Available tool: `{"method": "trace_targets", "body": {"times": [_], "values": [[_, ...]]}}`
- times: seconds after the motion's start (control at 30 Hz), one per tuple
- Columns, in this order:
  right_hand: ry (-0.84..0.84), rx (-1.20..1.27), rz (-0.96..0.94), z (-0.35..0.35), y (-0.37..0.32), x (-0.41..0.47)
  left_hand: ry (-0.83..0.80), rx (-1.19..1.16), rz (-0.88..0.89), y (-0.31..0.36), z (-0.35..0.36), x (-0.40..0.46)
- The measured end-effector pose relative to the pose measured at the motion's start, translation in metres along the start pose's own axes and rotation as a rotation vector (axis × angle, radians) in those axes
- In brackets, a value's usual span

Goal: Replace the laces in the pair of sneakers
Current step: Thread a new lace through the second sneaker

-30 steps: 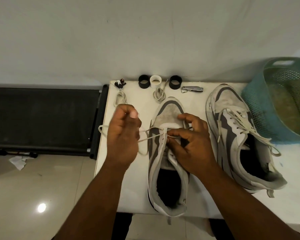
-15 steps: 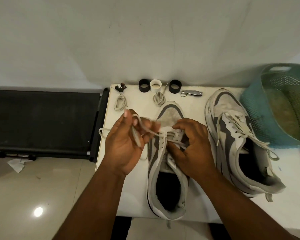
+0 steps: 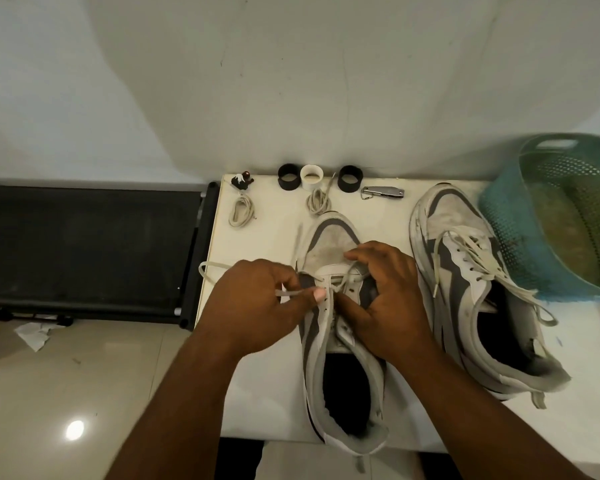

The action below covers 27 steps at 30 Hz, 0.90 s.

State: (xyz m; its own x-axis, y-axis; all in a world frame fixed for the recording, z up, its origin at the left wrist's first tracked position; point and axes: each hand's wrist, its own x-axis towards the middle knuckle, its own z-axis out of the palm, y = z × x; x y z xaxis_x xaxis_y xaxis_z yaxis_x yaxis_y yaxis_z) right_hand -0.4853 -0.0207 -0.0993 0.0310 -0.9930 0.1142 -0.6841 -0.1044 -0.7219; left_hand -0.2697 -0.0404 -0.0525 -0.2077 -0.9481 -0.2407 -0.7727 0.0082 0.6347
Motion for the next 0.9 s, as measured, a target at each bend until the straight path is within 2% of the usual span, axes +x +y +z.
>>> {"method": "trace_targets", "body": {"times": [0.07,0.1,0.23,0.3,0.4,0.5,0.6,0.7,0.77,0.83,0.9], "values": [[-0.005,0.004,0.004,0.000,0.000,0.000,-0.086,-0.259,0.067,-0.003,0.002,0.000],[-0.011,0.002,0.009,0.000,0.000,-0.001,-0.058,-0.463,0.102,-0.002,0.003,0.000],[-0.016,-0.007,0.005,-0.001,0.000,-0.002,0.219,-1.118,0.037,0.007,0.003,0.002],[-0.013,-0.007,0.004,-0.001,0.000,-0.003,0.294,-1.424,0.032,0.008,0.002,0.004],[-0.012,-0.007,0.011,0.000,0.000,-0.003,0.385,-1.715,0.104,0.003,-0.011,0.006],[-0.013,-0.004,0.018,0.000,-0.001,-0.002,0.387,-1.841,0.231,-0.009,-0.023,0.004],[-0.023,-0.004,0.029,0.001,-0.001,-0.001,0.311,-1.878,0.262,-0.009,-0.021,0.002],[-0.030,-0.016,0.037,0.001,-0.002,-0.001,0.107,-1.979,0.178,0.003,-0.011,0.002],[-0.025,-0.027,0.039,0.000,-0.002,-0.001,-0.032,-1.955,0.091,0.009,-0.011,0.002],[-0.018,-0.021,0.036,0.000,-0.002,-0.001,-0.042,-1.875,0.049,0.007,-0.017,0.002],[-0.016,-0.020,0.027,0.000,-0.001,-0.001,0.023,-1.824,0.078,-0.002,-0.027,0.001]]}}
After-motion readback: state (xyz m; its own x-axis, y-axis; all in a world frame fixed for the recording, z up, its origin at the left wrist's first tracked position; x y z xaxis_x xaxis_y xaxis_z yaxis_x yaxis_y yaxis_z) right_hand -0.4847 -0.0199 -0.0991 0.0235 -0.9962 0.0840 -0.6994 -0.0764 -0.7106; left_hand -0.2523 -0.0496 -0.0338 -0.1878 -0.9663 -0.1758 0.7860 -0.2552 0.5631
